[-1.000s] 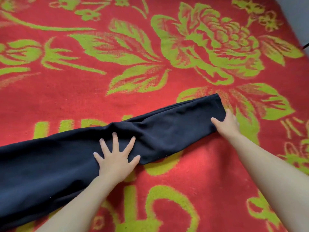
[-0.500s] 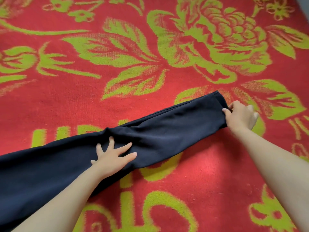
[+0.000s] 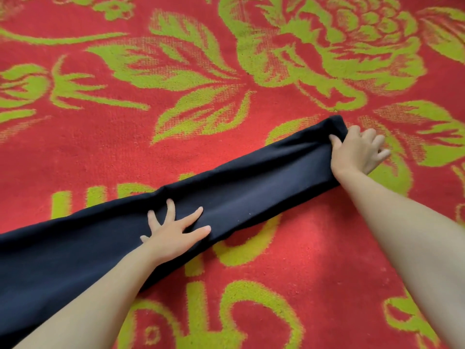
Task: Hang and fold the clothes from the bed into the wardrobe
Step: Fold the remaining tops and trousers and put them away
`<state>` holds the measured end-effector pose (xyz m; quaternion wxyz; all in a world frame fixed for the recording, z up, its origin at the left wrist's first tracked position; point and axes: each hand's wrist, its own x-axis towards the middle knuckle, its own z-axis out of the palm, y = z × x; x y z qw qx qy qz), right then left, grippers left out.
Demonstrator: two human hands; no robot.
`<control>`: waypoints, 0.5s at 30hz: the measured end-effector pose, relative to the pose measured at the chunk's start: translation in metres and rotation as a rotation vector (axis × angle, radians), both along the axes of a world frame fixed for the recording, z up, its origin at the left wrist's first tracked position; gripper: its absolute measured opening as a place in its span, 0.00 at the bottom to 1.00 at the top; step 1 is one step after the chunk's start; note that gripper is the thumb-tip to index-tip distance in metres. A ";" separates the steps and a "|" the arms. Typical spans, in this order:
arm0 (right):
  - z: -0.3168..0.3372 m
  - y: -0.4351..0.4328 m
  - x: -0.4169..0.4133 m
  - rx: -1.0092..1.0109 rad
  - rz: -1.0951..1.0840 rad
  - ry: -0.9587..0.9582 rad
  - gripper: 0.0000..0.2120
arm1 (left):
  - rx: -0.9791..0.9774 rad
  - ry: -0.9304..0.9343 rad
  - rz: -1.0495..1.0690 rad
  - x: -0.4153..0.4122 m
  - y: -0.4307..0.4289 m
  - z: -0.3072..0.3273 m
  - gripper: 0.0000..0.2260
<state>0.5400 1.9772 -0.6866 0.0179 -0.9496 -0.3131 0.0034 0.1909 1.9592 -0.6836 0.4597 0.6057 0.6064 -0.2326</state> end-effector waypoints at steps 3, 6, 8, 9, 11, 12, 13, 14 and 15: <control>-0.005 -0.005 -0.021 0.046 -0.136 0.112 0.24 | 0.104 0.088 -0.107 0.005 -0.012 -0.013 0.30; -0.016 -0.021 -0.067 0.118 0.424 -0.025 0.26 | 0.321 0.221 -0.199 0.010 -0.036 -0.035 0.34; -0.037 -0.041 -0.093 0.065 0.761 -0.096 0.27 | 0.476 0.224 -0.191 0.013 -0.045 -0.044 0.36; -0.048 -0.049 -0.099 -0.006 0.845 -0.090 0.27 | 0.522 0.190 -0.165 0.013 -0.046 -0.048 0.37; -0.061 -0.058 -0.099 -0.106 0.834 0.013 0.29 | 0.558 0.126 -0.177 0.011 -0.044 -0.051 0.35; -0.067 -0.059 -0.098 -0.124 0.817 0.063 0.29 | 0.564 0.130 -0.181 0.009 -0.045 -0.055 0.34; -0.067 -0.057 -0.097 -0.144 0.804 0.095 0.30 | 0.569 0.127 -0.172 0.009 -0.046 -0.059 0.35; -0.067 -0.056 -0.097 -0.178 0.785 0.128 0.32 | 0.565 0.145 -0.161 0.011 -0.046 -0.059 0.36; -0.064 -0.053 -0.098 -0.204 0.753 0.157 0.34 | 0.556 0.186 -0.177 0.013 -0.044 -0.058 0.36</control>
